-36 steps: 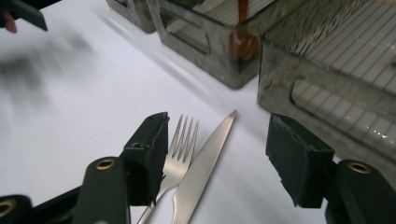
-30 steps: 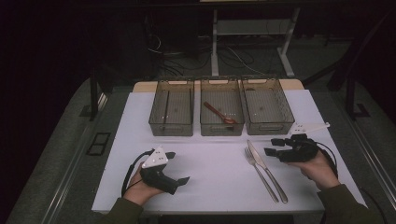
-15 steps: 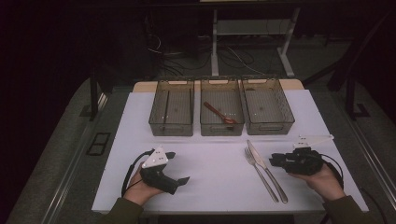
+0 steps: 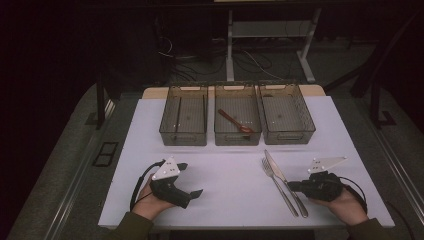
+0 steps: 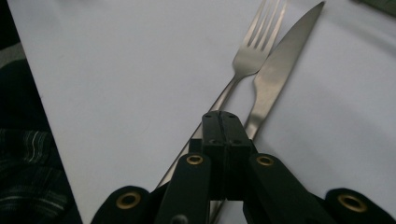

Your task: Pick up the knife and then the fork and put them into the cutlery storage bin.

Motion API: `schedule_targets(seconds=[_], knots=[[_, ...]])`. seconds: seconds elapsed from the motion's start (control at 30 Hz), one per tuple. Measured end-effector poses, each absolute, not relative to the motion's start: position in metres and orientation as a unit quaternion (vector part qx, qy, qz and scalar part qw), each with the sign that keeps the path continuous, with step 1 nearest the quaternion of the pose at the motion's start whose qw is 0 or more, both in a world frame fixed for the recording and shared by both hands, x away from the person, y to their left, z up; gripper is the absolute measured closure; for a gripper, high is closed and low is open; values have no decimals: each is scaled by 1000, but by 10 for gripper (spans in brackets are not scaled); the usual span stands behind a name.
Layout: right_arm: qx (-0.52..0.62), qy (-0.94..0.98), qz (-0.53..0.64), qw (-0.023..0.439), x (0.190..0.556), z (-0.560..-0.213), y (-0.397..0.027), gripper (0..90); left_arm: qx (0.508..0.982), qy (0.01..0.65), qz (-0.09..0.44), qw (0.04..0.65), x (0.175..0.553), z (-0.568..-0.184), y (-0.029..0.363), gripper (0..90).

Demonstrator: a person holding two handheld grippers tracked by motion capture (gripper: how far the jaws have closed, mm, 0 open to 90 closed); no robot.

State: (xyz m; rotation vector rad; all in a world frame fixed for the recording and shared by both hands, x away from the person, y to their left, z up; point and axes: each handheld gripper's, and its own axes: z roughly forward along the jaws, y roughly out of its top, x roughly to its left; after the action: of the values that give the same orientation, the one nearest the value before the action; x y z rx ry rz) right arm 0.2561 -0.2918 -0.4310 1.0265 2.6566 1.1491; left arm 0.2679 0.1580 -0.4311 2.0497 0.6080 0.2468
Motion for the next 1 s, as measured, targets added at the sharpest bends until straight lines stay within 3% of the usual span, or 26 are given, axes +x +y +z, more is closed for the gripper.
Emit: schedule_targets(seconds=[1.0], knots=[[320,892,315,53,248,-439,-285,889,841,247,101,471,268,-431,159,0]])
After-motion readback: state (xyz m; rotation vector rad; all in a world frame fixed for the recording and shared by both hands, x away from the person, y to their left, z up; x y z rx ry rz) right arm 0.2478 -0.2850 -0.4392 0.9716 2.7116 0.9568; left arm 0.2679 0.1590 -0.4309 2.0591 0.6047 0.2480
